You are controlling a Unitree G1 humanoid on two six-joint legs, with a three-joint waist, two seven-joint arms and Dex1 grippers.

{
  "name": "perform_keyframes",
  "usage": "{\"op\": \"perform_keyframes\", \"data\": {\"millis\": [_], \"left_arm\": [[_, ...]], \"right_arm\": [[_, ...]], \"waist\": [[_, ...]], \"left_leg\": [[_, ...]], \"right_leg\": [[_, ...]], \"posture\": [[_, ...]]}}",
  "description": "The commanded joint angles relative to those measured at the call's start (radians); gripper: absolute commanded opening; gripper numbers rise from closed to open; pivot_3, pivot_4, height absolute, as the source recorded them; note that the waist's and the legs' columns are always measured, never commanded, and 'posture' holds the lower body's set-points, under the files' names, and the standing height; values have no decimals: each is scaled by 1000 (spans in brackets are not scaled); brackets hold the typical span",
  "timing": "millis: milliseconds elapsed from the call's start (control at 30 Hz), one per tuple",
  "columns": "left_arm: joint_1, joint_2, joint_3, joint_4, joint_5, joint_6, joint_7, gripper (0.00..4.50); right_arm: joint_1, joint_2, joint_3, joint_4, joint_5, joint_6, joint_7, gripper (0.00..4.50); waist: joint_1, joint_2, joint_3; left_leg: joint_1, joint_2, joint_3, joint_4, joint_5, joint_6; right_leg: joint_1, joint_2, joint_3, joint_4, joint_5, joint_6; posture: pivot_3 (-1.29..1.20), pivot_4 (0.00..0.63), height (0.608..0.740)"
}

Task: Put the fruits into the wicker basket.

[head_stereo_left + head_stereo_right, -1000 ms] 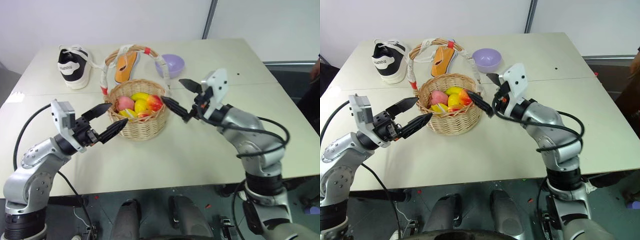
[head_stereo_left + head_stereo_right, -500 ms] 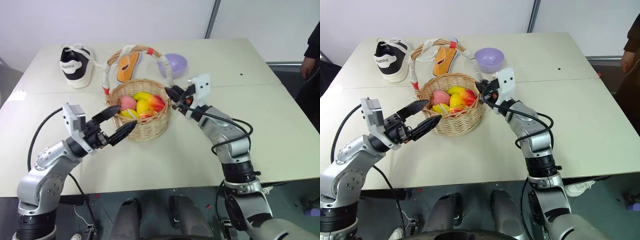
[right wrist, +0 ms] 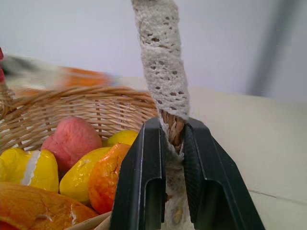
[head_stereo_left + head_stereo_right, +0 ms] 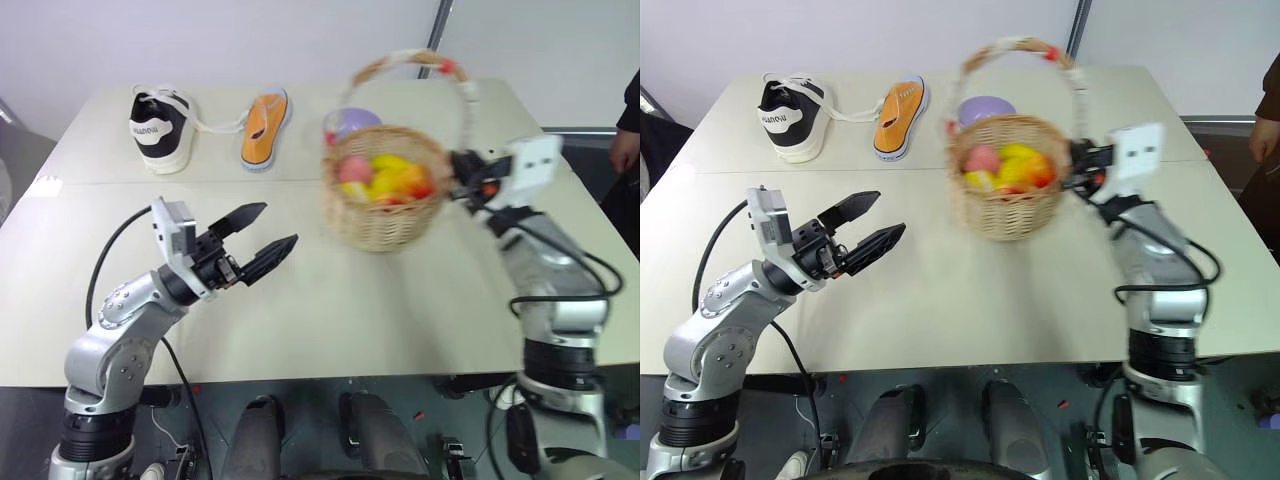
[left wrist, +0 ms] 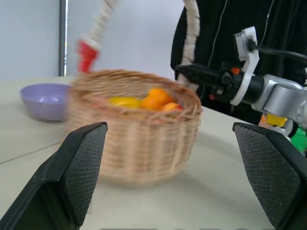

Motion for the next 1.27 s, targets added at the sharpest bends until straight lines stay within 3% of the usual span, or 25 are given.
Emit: {"op": "perform_keyframes", "data": {"millis": [33, 200, 500, 700, 900, 1100, 1267], "left_arm": [[-39, -22, -28, 8, 17, -23, 0, 4500], [-80, -56, -58, 30, 47, -31, 18, 4500], [-61, -39, -56, 44, 116, -24, 35, 4500], [-4, 55, 47, 108, 156, -30, 24, 4500], [94, 126, 138, 172, 226, -78, 34, 4500], [187, 96, 181, 189, 259, -128, 71, 4500], [245, 83, 197, 160, 253, -123, 85, 4500]], "right_arm": [[-14, -37, -100, 56, -36, -69, -76, 15], [-38, -41, -164, 185, -43, -128, -140, 15], [39, -56, -175, 107, -12, -128, -116, 4459], [207, -126, -236, -3, 82, -125, 51, 4459], [400, -174, -98, -137, 134, -192, 324, 4459], [416, -151, 85, -203, 191, -139, 449, 4459], [375, -149, 147, -145, 168, -158, 475, 4459]], "waist": [[-4, 0, 0], [-24, 0, 0], [-22, 1, 0], [-22, 1, 0], [-29, 1, 0], [-24, 1, 0], [-19, 1, 0]], "left_leg": [[1, 0, 0, 0, 0, 0], [1, 1, 0, -1, 0, 0], [1, 1, 0, -1, 0, 1], [1, 1, 0, -1, 0, 1], [3, 2, 0, -1, -2, 3], [4, 2, 0, -1, -2, 3], [2, 1, 1, 0, -2, 3]], "right_leg": [[0, 0, 1, 0, 0, 0], [0, 2, 1, 2, 2, 3], [0, 2, 1, 1, 2, 4], [0, 2, 1, 1, 1, 3], [0, 2, 1, 1, -2, 4], [2, 1, 1, 1, -2, 3], [1, -1, 1, -1, 0, 0]], "posture": [[0, 150, 740], [0, 150, 740], [0, 150, 740], [0, 150, 740], [0, 150, 740], [0, 150, 740], [0, 150, 740]]}}
